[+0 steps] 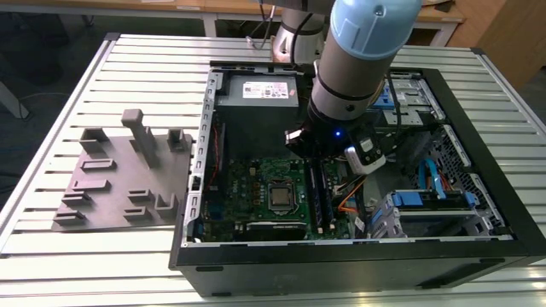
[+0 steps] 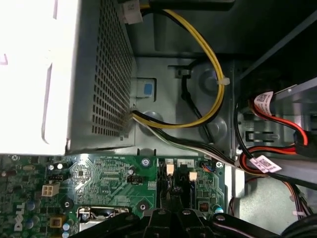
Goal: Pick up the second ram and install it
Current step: 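Press down the second ram until it locks into place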
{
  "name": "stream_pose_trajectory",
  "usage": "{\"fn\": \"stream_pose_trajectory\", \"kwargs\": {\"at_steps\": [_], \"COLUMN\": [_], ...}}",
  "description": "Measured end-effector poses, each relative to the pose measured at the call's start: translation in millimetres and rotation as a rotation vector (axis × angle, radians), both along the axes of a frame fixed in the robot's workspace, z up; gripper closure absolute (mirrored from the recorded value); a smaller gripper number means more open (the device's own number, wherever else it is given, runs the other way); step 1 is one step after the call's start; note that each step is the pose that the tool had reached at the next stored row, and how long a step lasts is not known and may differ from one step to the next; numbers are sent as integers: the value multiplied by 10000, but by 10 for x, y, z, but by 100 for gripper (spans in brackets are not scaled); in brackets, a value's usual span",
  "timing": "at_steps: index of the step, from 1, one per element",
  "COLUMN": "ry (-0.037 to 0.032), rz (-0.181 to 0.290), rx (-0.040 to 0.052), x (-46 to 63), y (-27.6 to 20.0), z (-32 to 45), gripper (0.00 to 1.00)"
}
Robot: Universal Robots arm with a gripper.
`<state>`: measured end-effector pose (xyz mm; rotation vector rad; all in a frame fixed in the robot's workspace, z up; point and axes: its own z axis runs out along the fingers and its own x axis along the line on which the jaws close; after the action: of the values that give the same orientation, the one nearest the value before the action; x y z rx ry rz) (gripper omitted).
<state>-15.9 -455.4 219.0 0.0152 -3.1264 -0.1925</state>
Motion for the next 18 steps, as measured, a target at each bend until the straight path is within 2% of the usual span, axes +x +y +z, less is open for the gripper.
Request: {"fn": "stream_pose_trajectory", "kwargs": {"at_steps": [5,8,10,14,18], "ry": [-5,-16,-11,-10,-11], "rz": [0,0,-1,0,0], "rx": [8,20,-7,-67,-280], "x": [0,1,-2,-3,-7], "y": [12,15,3,-103,-212], "z": [-37,-4,16,17,16], "gripper": [89,89,89,89,89]}}
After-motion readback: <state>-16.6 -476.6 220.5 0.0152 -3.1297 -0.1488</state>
